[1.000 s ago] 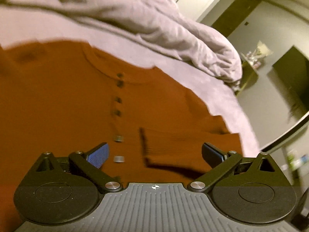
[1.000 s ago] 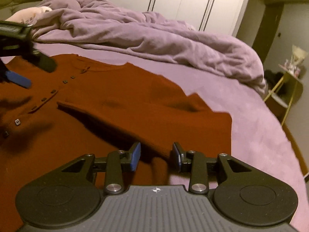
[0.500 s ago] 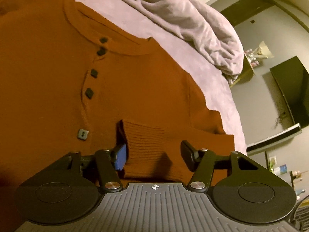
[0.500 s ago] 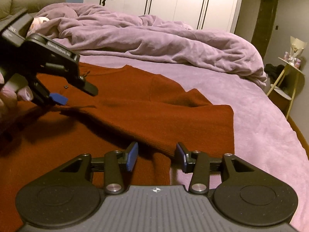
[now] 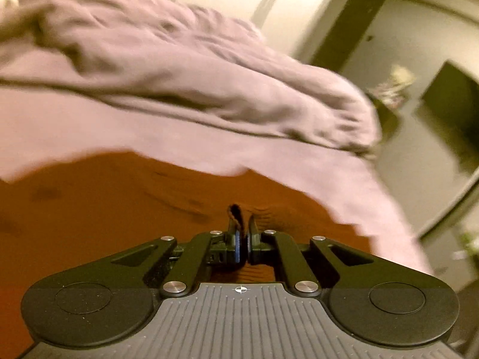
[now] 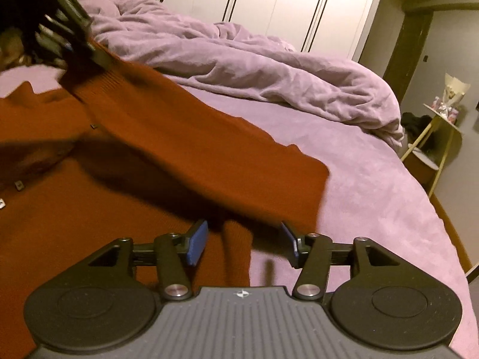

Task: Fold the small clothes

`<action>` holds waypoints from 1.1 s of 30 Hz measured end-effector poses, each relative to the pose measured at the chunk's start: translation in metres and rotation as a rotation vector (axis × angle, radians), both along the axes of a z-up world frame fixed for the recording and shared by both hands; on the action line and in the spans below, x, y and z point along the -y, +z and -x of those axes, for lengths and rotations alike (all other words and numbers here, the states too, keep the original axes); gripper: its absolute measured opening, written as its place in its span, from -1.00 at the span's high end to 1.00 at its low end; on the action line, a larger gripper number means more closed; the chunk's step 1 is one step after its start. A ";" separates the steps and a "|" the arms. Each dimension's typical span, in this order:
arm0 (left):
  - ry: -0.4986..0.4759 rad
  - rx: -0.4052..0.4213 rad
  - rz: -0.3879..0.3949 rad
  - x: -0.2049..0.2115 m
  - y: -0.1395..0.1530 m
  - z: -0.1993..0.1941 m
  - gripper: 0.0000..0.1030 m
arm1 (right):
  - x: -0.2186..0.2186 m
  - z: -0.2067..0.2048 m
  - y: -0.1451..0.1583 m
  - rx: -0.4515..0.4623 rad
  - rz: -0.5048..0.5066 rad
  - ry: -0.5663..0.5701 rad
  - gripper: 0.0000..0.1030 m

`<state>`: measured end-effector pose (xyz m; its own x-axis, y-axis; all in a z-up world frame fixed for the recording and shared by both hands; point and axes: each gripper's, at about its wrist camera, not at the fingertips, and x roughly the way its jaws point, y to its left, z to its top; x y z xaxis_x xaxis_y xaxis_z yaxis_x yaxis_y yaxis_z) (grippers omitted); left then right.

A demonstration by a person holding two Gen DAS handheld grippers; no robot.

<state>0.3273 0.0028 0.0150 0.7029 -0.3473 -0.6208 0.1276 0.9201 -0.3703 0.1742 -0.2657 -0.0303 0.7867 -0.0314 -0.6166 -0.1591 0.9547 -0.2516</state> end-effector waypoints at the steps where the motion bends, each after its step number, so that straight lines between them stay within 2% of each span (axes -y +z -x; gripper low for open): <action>1: 0.041 -0.011 -0.049 -0.012 -0.005 0.000 0.89 | -0.003 -0.004 -0.003 -0.002 0.020 0.005 -0.10; 3: 0.105 -0.060 -0.106 -0.032 -0.021 -0.002 0.89 | -0.010 -0.013 -0.013 -0.016 0.085 0.004 -0.10; 5: 0.156 -0.136 -0.107 -0.051 -0.045 -0.002 0.88 | -0.015 -0.019 -0.018 -0.007 0.116 0.000 -0.11; 7: 0.169 -0.188 -0.033 -0.067 -0.065 0.003 0.87 | -0.018 -0.026 -0.017 0.001 0.133 -0.011 -0.11; 9: 0.188 -0.181 0.048 -0.077 -0.075 0.009 0.76 | -0.023 -0.033 -0.018 0.005 0.161 -0.010 -0.10; 10: 0.195 -0.173 0.078 -0.077 -0.076 0.009 0.54 | -0.026 -0.035 -0.019 0.011 0.184 -0.006 -0.09; 11: 0.188 -0.173 0.120 -0.079 -0.077 0.007 0.44 | -0.030 -0.038 -0.021 0.017 0.217 0.003 -0.09; 12: 0.182 -0.175 0.146 -0.081 -0.078 0.005 0.44 | -0.033 -0.041 -0.022 0.020 0.241 0.011 -0.06; 13: 0.176 -0.183 0.153 -0.078 -0.077 0.000 0.45 | -0.036 -0.043 -0.024 0.023 0.260 0.015 0.01; 15: 0.158 -0.186 0.115 -0.073 -0.075 -0.006 0.87 | -0.041 -0.048 -0.027 0.024 0.293 0.030 0.23; 16: 0.149 -0.182 0.081 -0.070 -0.074 -0.008 0.89 | -0.042 -0.050 -0.027 0.023 0.296 0.032 0.37; 18: 0.149 -0.145 0.027 -0.066 -0.065 -0.008 0.89 | -0.045 -0.053 -0.027 0.032 0.295 0.022 0.47; 20: 0.158 -0.102 0.023 -0.069 -0.055 -0.004 0.89 | -0.047 -0.053 -0.027 0.035 0.295 0.016 0.46; 23: 0.180 -0.044 0.037 -0.077 -0.038 -0.001 0.89 | -0.047 -0.050 -0.028 0.032 0.299 0.026 0.36; 27: 0.213 -0.009 0.047 -0.089 -0.021 0.001 0.89 | -0.048 -0.049 -0.030 0.042 0.336 0.026 0.23; 29: 0.230 -0.004 0.069 -0.095 -0.016 0.002 0.89 | -0.051 -0.052 -0.032 0.043 0.346 0.025 0.23; 33: 0.244 0.015 0.065 -0.100 -0.010 0.003 0.89 | -0.056 -0.058 -0.032 0.058 0.344 0.018 0.29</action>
